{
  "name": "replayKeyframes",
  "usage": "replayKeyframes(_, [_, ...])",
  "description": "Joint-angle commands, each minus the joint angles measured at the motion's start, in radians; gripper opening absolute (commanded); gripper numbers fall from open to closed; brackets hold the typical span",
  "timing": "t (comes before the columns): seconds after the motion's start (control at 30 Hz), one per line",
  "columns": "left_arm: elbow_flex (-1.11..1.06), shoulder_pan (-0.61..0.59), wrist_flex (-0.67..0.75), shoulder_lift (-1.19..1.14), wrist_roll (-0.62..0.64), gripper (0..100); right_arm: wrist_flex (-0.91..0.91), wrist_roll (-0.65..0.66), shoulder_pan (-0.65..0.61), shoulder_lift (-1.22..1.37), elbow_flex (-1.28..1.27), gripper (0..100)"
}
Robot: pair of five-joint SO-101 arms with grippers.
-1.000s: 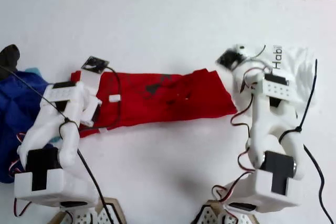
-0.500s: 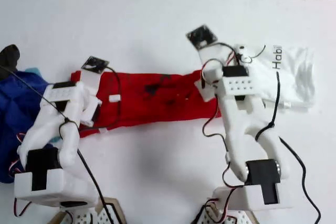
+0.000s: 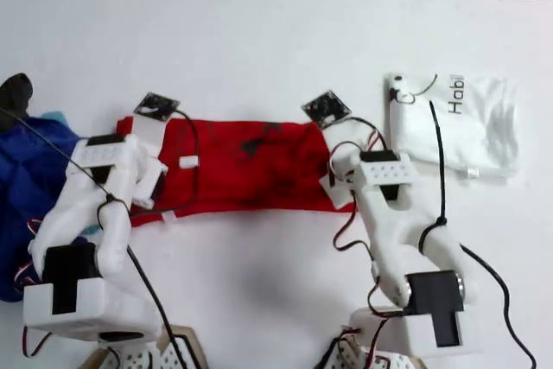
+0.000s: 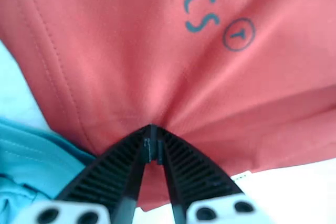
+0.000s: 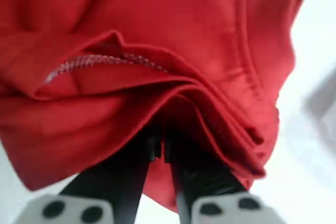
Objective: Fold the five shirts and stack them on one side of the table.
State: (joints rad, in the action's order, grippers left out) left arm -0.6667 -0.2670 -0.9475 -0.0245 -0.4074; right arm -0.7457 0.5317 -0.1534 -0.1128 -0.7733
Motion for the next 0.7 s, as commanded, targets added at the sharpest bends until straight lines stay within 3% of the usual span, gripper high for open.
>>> replayKeyframes(0.0, [-0.002, -0.003, 0.021, 0.012, 0.005, 3, 0.007, 0.014, -0.012, -0.101, 0.028, 2.0])
replayKeyframes(0.4, [-0.002, -0.003, 0.021, 0.012, 0.005, 3, -0.222, 0.012, -0.134, -0.257, 0.052, 2.0])
replayKeyframes(0.67, [-0.002, -0.003, 0.021, 0.012, 0.005, 3, -0.067, 0.012, -0.170, -0.163, 0.057, 2.0])
